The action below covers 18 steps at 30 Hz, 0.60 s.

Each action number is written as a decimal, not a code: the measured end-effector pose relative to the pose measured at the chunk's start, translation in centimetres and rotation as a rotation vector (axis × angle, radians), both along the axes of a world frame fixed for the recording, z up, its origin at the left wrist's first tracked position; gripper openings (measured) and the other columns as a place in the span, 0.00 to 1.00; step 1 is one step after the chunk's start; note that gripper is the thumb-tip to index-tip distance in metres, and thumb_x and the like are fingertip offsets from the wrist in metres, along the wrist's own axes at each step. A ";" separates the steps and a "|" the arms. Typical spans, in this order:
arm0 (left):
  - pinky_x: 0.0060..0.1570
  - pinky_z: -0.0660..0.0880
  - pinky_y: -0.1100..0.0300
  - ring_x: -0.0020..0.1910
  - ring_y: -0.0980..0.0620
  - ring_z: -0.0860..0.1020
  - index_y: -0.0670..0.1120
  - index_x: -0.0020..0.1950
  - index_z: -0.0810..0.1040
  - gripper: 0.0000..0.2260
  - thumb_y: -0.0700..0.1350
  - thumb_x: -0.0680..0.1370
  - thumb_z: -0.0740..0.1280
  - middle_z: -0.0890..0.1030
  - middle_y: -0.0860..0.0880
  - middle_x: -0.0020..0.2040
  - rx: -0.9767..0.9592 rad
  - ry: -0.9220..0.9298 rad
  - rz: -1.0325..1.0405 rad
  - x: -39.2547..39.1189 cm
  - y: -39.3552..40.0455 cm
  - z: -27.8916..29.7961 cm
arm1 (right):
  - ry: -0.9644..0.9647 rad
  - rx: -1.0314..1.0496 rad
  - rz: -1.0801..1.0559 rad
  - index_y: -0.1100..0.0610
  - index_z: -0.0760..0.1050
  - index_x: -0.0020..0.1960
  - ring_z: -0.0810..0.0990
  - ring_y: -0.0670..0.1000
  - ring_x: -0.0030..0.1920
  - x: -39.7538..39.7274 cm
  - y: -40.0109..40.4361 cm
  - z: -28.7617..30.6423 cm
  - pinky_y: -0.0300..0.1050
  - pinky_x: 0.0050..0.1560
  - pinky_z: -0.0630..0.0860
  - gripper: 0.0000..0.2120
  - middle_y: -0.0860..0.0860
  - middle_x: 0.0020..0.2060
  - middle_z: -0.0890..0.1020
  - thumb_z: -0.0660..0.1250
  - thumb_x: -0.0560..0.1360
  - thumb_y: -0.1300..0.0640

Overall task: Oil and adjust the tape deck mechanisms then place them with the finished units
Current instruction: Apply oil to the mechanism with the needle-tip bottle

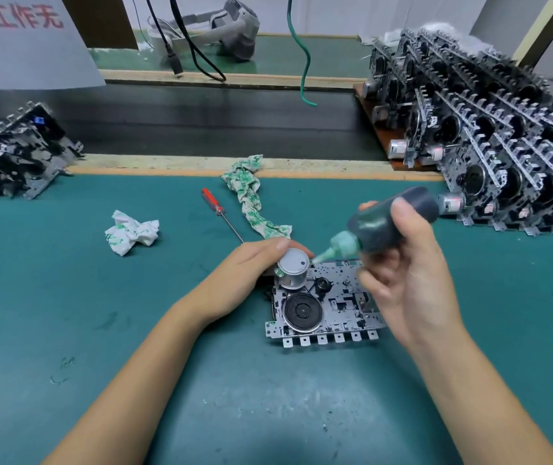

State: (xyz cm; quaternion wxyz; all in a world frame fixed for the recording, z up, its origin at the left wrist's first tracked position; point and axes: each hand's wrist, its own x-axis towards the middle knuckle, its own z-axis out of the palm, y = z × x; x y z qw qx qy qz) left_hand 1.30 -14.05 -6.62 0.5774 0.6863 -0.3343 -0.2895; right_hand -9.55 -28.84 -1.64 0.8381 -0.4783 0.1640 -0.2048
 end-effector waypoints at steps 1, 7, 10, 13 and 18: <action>0.56 0.68 0.70 0.52 0.61 0.77 0.48 0.51 0.81 0.16 0.52 0.79 0.56 0.82 0.55 0.50 -0.010 0.005 0.008 0.0 0.0 0.0 | 0.025 -0.017 0.005 0.53 0.81 0.36 0.60 0.41 0.20 0.1 0.3 -0.1 0.30 0.17 0.56 0.11 0.46 0.26 0.75 0.68 0.68 0.46; 0.53 0.71 0.69 0.51 0.57 0.78 0.40 0.55 0.80 0.17 0.47 0.81 0.55 0.82 0.46 0.52 -0.044 0.032 -0.014 -0.2 0.0 0.0 | 0.019 -0.449 0.067 0.56 0.77 0.38 0.67 0.41 0.21 -0.1 1.2 -1.1 0.31 0.21 0.63 0.15 0.43 0.23 0.72 0.66 0.66 0.43; 0.52 0.70 0.72 0.53 0.59 0.79 0.39 0.57 0.80 0.17 0.47 0.80 0.55 0.83 0.49 0.54 -0.067 0.057 -0.014 -0.2 -0.1 0.1 | -0.005 -0.577 0.127 0.59 0.76 0.41 0.72 0.41 0.27 0.0 1.5 -1.6 0.31 0.28 0.67 0.18 0.51 0.28 0.77 0.65 0.68 0.43; 0.56 0.71 0.69 0.54 0.58 0.79 0.40 0.56 0.80 0.16 0.46 0.81 0.56 0.82 0.46 0.55 -0.050 0.041 -0.005 -0.1 -0.1 0.0 | 0.031 -0.684 0.134 0.58 0.77 0.42 0.76 0.52 0.34 -0.1 1.5 -1.8 0.47 0.35 0.72 0.19 0.60 0.36 0.79 0.65 0.68 0.41; 0.62 0.69 0.65 0.60 0.53 0.77 0.41 0.58 0.80 0.16 0.46 0.83 0.55 0.81 0.47 0.58 -0.020 0.014 0.007 0.0 0.1 -0.1 | 0.067 -0.772 0.161 0.53 0.76 0.41 0.70 0.56 0.30 -0.2 1.6 -1.8 0.59 0.33 0.70 0.17 0.61 0.38 0.81 0.65 0.69 0.40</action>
